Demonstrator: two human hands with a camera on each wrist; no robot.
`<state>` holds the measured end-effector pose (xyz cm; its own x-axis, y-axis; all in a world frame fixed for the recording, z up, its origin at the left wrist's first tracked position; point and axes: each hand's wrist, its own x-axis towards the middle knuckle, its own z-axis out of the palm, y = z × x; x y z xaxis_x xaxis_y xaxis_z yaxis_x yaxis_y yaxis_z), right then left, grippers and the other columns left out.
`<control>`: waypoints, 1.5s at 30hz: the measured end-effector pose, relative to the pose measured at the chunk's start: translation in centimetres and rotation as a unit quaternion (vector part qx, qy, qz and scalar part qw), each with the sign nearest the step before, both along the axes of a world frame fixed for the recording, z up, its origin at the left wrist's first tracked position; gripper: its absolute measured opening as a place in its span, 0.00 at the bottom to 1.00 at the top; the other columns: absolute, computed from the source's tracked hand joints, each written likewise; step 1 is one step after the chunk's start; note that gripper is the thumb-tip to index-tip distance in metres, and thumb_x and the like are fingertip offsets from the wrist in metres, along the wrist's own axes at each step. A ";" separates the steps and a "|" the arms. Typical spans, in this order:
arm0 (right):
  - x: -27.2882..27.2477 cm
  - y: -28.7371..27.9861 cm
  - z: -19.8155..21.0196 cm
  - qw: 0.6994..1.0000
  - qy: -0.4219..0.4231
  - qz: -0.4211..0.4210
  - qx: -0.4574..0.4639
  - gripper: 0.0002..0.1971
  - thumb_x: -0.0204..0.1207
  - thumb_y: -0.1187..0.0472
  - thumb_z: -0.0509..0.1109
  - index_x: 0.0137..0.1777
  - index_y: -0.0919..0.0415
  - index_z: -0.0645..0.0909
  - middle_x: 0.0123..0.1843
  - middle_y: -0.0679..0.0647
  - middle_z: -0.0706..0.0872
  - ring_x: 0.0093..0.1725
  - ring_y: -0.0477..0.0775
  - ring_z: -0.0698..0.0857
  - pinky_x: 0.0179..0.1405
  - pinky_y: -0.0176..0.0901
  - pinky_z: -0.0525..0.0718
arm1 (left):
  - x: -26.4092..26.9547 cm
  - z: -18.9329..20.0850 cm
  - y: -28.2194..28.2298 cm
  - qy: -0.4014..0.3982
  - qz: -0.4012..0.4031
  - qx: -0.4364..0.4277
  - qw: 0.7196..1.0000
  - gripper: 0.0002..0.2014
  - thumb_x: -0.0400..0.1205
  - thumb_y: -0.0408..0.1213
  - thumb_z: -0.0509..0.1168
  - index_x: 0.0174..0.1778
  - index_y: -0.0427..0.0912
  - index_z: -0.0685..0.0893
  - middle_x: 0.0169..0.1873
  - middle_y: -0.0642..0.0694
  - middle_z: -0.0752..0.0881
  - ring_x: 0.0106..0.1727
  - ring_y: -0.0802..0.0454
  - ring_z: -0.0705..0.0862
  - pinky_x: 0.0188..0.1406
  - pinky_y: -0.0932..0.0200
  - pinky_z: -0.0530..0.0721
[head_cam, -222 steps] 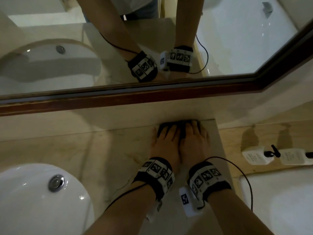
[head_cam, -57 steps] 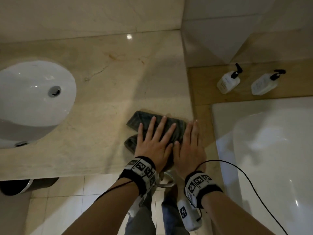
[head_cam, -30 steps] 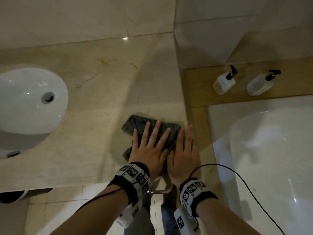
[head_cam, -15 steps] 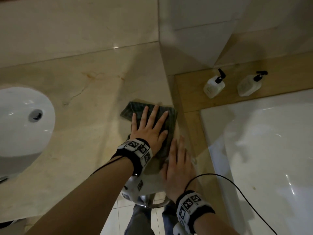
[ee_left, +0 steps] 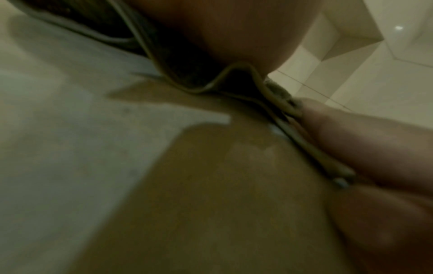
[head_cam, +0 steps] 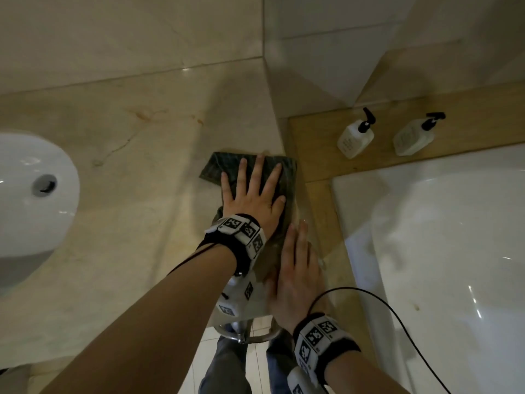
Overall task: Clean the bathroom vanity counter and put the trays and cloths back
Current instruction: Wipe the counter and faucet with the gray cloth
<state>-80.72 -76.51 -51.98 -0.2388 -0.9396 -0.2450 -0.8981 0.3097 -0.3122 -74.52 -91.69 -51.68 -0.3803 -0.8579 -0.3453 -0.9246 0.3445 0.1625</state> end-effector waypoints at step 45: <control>1.4 1.0 -0.2 0.983 0.169 0.051 -0.057 0.39 0.74 0.35 0.45 0.84 0.50 0.54 0.81 0.73 0.54 0.62 0.81 0.74 0.59 0.72 0.78 | 33.4 -0.5 13.0 0.036 0.096 -0.077 0.992 0.29 0.84 0.60 0.41 0.81 0.68 0.37 0.83 0.59 0.38 0.84 0.51 0.39 0.79 0.35 0.40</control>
<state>-79.36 -75.56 -52.16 -0.1911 -0.9797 -0.0609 -0.9811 0.1926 -0.0187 -41.13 -78.71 -52.15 -0.2235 -0.9576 -0.1818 -0.9637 0.1891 0.1886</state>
